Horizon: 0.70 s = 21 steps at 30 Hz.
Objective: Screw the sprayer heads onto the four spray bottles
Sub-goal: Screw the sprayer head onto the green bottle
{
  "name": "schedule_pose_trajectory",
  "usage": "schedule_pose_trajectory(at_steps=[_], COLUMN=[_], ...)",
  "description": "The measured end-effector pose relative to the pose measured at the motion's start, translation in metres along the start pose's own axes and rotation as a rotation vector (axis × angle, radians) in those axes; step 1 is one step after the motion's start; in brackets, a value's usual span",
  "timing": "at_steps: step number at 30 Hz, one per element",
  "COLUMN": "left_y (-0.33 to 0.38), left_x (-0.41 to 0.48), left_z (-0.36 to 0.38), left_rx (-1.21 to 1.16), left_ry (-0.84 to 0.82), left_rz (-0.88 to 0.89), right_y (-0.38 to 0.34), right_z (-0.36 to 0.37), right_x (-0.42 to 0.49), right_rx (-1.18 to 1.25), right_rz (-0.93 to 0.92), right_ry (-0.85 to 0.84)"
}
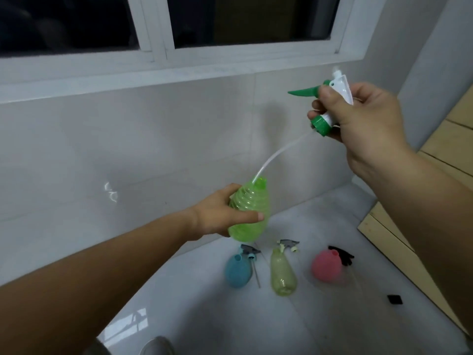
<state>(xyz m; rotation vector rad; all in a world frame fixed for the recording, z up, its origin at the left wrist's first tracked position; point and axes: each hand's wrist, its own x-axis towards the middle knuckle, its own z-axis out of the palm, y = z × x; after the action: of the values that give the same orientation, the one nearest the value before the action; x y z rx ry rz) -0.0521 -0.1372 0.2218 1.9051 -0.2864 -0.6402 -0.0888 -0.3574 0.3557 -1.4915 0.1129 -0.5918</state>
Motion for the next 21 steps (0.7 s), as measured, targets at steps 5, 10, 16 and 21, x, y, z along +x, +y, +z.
schedule_pose_trajectory(at_steps=[5, 10, 16, 21], left_y=[0.008, 0.007, 0.006, 0.008], left_x=[-0.004, 0.002, 0.005, 0.007], left_z=[0.014, 0.021, 0.022, 0.025], left_rx=[-0.02, -0.017, -0.036, -0.036], left_ry=[-0.039, -0.055, -0.075, -0.104], left_rz=[-0.005, -0.009, -0.006, 0.016], right_y=[-0.003, 0.001, 0.008, 0.037], right_z=[-0.012, -0.024, -0.026, -0.011], right_x=[-0.007, -0.003, 0.004, 0.0], right_rx=[-0.062, -0.06, -0.072, -0.149], right_rz=[-0.085, -0.092, -0.085, 0.0], right_ry=[0.039, 0.06, -0.014, -0.205])
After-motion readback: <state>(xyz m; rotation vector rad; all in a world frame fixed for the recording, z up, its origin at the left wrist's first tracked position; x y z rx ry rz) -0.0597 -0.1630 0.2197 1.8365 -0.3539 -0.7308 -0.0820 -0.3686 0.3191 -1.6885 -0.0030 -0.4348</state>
